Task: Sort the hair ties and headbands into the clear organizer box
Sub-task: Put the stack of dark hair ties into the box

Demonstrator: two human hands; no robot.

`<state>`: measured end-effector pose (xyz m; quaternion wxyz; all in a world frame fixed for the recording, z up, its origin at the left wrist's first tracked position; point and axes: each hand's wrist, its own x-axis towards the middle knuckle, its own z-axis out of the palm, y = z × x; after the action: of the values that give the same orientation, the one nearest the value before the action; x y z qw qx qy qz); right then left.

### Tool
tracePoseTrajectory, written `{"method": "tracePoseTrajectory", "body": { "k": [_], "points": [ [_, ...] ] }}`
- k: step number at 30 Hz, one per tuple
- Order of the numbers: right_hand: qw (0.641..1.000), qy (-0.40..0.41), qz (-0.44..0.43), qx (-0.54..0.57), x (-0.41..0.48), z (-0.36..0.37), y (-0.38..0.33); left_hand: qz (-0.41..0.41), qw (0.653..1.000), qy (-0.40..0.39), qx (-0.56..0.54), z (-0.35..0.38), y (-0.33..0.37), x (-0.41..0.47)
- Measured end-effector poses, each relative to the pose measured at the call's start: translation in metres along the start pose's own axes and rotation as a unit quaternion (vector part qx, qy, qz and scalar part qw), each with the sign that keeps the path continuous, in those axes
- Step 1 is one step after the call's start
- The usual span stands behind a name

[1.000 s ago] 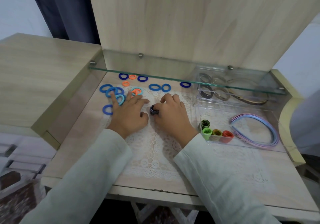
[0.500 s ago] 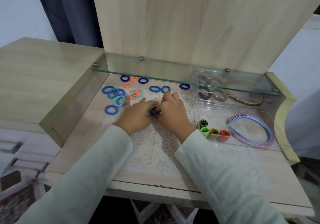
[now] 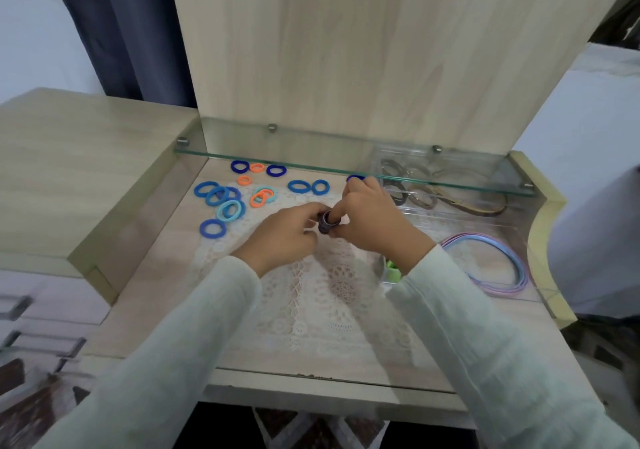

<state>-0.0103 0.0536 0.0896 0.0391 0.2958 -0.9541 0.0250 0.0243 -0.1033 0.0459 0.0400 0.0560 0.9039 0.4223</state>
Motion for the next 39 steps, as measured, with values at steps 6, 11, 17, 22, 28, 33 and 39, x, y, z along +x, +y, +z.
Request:
{"method": "tracePoseTrajectory", "body": {
  "k": [6, 11, 17, 22, 28, 33, 39],
  "points": [
    [0.999, -0.045, -0.017, -0.021, -0.005, -0.031, 0.034, 0.024, 0.999, -0.022, -0.019, 0.011, 0.03, 0.014],
    [0.996, -0.07, -0.026, -0.039, -0.01, -0.044, 0.06, 0.04, 0.998, -0.042, -0.025, 0.022, 0.053, 0.025],
    [0.995, -0.093, -0.008, -0.047, -0.029, -0.054, 0.083, 0.059, 0.996, -0.068, -0.008, 0.041, 0.065, 0.038],
    [0.995, -0.098, -0.001, -0.035, -0.042, -0.048, 0.098, 0.071, 0.994, -0.08, -0.009, 0.057, 0.069, 0.044],
    [0.995, -0.09, 0.002, -0.049, -0.052, -0.033, 0.111, 0.094, 0.99, -0.084, 0.066, 0.072, 0.077, 0.047],
    [0.995, -0.088, 0.002, -0.048, -0.057, -0.023, 0.118, 0.135, 0.985, -0.065, 0.085, 0.078, 0.073, 0.047],
    [0.994, -0.107, -0.006, -0.038, -0.057, -0.013, 0.119, 0.242, 0.955, -0.016, 0.173, 0.082, 0.058, 0.043]
  ]
}}
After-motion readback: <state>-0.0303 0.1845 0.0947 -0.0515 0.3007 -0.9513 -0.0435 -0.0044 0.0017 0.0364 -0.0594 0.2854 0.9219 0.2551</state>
